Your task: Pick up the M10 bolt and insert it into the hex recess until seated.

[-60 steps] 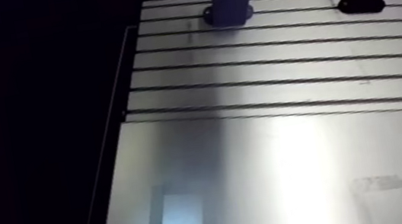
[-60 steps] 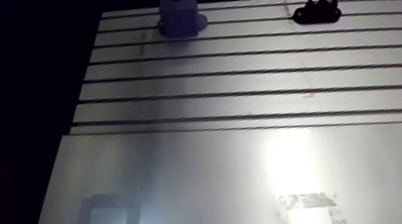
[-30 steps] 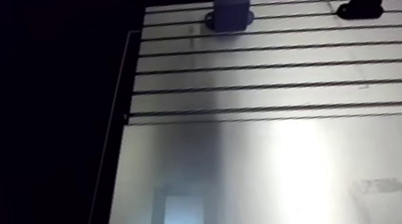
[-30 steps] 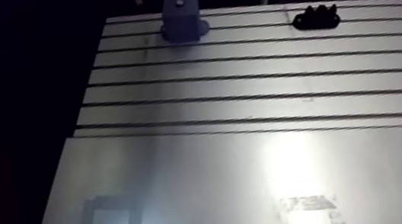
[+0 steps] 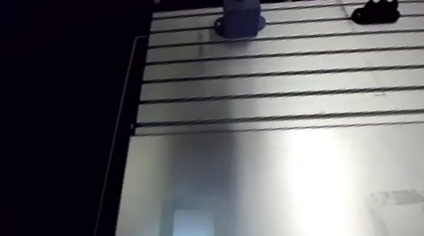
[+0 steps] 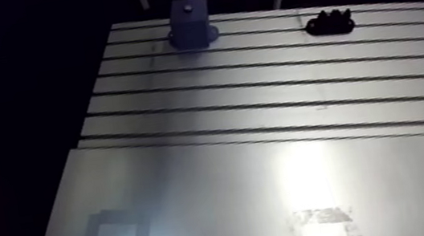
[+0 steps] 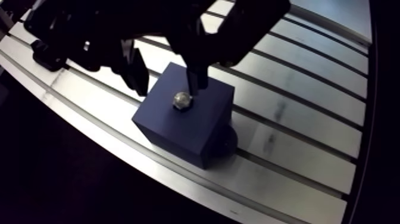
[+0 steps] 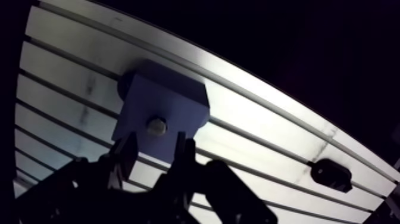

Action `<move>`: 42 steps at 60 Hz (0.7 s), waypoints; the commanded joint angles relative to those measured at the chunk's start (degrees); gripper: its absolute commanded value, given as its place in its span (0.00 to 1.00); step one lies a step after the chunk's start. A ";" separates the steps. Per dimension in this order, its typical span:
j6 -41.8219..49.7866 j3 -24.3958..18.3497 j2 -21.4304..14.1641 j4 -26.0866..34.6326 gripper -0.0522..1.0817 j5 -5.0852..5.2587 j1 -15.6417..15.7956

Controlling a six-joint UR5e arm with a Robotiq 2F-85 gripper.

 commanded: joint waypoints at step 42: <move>5.17 3.66 -0.55 -3.76 0.53 0.26 -0.26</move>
